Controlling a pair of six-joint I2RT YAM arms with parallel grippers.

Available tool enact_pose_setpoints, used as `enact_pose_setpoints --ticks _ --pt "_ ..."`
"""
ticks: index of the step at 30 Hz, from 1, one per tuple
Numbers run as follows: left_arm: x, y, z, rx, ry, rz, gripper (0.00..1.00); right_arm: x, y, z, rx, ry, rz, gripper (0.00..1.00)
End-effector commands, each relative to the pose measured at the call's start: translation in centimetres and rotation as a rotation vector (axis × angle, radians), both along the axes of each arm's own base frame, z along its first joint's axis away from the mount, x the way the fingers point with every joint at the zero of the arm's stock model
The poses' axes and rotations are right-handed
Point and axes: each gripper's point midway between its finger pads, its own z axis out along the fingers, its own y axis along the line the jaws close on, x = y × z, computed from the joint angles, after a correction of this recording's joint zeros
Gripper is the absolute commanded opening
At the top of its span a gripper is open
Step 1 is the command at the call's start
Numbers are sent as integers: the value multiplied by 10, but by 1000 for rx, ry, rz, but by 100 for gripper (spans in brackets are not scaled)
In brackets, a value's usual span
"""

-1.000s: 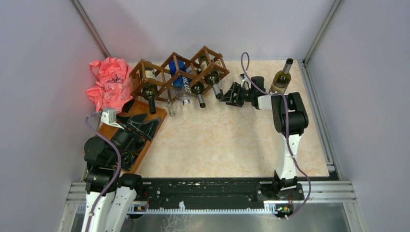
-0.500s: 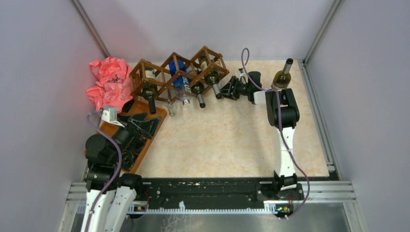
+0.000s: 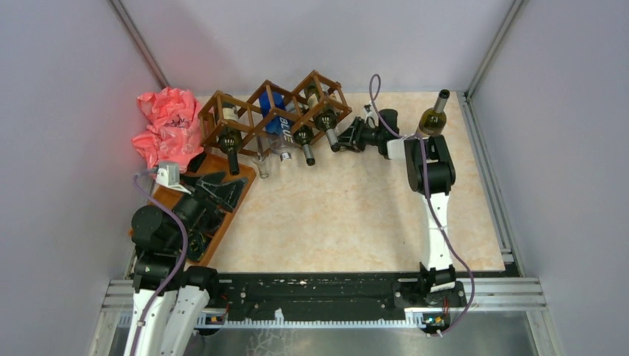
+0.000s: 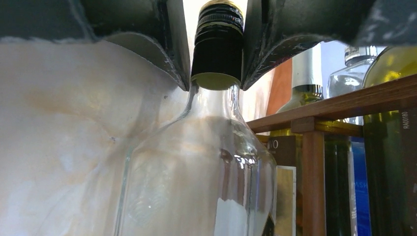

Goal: Put the wine bottle on the wine rack
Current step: Move the wine bottle to the center of the board.

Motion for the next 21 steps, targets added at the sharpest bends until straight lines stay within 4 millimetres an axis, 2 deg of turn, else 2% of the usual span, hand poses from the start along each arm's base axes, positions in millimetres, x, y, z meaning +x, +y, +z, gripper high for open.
enact_pose_setpoints --ticks 1,5,7,15,21 --pt "1 1 4 -18 -18 4 99 4 6 -9 2 7 -1 33" --pt "-1 2 5 -18 -25 9 99 -1 7 0 34 0 -2 11" --pt "-4 3 7 -17 -31 12 99 -9 3 6 33 -9 -20 1" --pt "-11 3 11 -19 -51 8 99 -46 -21 25 -36 -54 -89 0" --pt "-19 3 16 -19 -65 0 99 -96 -35 19 -114 -35 -46 0"
